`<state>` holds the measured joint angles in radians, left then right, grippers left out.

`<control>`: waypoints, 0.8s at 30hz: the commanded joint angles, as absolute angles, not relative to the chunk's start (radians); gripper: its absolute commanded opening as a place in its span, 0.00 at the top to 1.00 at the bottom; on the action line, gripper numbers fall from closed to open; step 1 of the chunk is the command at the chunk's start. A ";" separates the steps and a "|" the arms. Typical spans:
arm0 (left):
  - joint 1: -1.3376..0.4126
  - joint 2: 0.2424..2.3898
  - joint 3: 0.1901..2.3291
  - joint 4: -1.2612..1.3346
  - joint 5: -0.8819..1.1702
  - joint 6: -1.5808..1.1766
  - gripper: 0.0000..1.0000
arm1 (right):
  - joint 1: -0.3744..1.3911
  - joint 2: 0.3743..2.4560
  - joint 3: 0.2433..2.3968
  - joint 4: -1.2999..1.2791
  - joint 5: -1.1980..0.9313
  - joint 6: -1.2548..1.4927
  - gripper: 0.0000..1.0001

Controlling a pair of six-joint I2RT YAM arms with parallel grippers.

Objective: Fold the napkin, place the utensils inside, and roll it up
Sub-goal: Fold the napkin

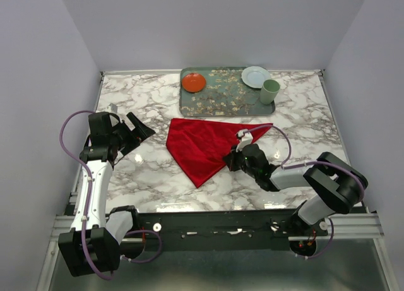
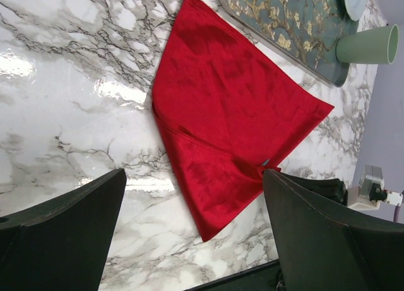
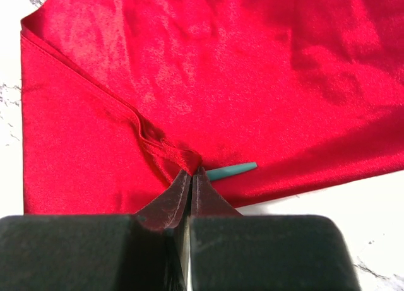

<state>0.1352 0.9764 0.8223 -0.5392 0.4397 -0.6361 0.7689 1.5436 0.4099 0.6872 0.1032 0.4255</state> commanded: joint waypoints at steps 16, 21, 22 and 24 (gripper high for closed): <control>0.130 0.969 0.825 -0.520 0.479 -0.635 0.01 | 0.750 1.566 0.371 0.735 0.124 0.463 0.87; 0.129 0.968 0.827 -0.522 0.477 -0.634 0.01 | 0.749 1.572 0.371 0.739 0.130 0.463 0.83; 0.129 0.969 0.828 -0.520 0.479 -0.634 0.01 | 0.749 1.575 0.371 0.739 0.132 0.463 0.83; 0.129 0.971 0.830 -0.520 0.480 -0.634 0.01 | 0.747 1.581 0.370 0.741 0.141 0.463 0.82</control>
<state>0.1352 0.9764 0.8223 -0.5392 0.4473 -0.6365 0.7570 1.5578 0.3828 0.7136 0.1040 0.4526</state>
